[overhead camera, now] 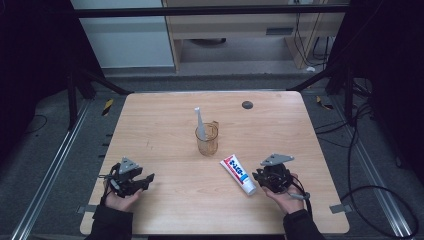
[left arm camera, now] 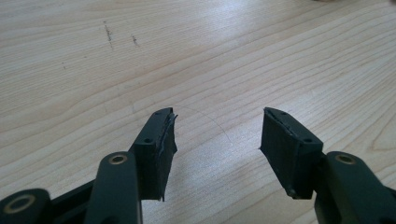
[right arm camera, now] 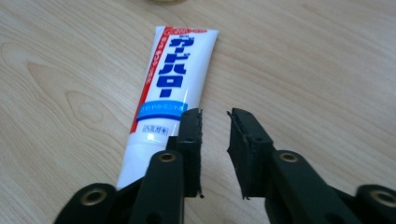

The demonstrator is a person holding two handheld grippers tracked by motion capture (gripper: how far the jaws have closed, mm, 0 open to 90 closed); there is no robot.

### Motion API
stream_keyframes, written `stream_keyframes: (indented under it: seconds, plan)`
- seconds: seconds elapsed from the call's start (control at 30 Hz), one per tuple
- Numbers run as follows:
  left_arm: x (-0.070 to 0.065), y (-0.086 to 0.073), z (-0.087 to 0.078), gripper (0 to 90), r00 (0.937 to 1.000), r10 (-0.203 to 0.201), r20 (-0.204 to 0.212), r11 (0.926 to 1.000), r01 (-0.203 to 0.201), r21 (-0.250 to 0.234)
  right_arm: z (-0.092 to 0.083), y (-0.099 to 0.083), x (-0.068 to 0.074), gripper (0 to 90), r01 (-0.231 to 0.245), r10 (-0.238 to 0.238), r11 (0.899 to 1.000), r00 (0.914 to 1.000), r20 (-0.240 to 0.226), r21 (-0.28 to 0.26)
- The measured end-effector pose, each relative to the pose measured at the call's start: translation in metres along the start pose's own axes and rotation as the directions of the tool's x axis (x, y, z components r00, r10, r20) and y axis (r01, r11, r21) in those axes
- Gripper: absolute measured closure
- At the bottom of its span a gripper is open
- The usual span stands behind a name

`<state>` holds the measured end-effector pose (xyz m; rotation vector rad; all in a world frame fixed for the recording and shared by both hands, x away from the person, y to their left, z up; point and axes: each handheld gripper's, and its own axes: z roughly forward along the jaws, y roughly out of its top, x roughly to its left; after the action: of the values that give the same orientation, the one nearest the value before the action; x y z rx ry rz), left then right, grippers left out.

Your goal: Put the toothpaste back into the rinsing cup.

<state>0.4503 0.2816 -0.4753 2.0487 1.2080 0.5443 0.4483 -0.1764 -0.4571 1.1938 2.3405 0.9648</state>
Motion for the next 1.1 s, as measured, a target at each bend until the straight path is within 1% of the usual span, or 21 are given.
stream_keyframes:
  seconds: [0.13,0.2,0.3,0.43,0.53,0.6,0.73,0.8,0.93,1.1]
  plan:
    - [-0.001,0.000,0.000,43.5,1.0000,0.007,-0.001,1.0000,-0.007,0.004,-0.004,0.010,0.001,62.4,-0.005,0.005,1.000,1.0000,-0.001,-0.013]
    - [-0.001,0.001,0.001,43.3,1.0000,0.008,-0.001,0.9999,-0.008,0.006,-0.005,0.017,0.001,59.2,-0.004,0.004,1.000,1.0000,0.006,-0.011]
    - [-0.001,0.001,0.001,43.1,1.0000,0.005,-0.001,1.0000,-0.005,0.004,-0.005,0.027,0.004,52.2,-0.009,0.009,1.000,1.0000,-0.001,-0.015]
    - [-0.001,0.001,0.002,43.0,0.9999,0.010,-0.004,0.9999,-0.010,0.006,-0.002,0.037,0.008,47.1,-0.003,0.003,1.000,1.0000,0.006,-0.022]
    - [-0.001,0.000,0.002,42.2,1.0000,0.005,-0.006,1.0000,-0.005,0.005,0.001,0.045,0.013,43.8,0.005,-0.005,1.000,0.9999,0.011,-0.019]
    - [0.000,0.000,0.001,41.6,0.9999,0.010,-0.008,0.9999,-0.010,0.007,0.002,0.048,0.014,41.8,0.006,-0.006,1.000,0.9999,0.011,-0.011]
    - [0.000,0.000,0.000,41.5,0.9999,0.009,-0.009,0.9999,-0.009,0.005,0.006,0.054,0.019,40.2,0.008,-0.008,1.000,1.0000,-0.001,0.004]
    - [0.001,0.001,0.000,41.4,0.9999,0.008,-0.013,1.0000,-0.008,0.002,0.009,0.057,0.020,39.1,0.018,-0.018,1.000,0.9998,-0.009,0.013]
    - [0.002,0.001,-0.001,41.4,0.9999,-0.002,-0.014,1.0000,0.002,0.002,0.015,0.062,0.023,37.0,0.022,-0.021,0.999,0.9996,-0.019,0.039]
    - [0.002,0.000,-0.001,41.2,0.9999,0.000,-0.014,1.0000,0.000,0.002,0.021,0.065,0.025,35.1,0.019,-0.017,0.997,0.9996,-0.024,0.075]
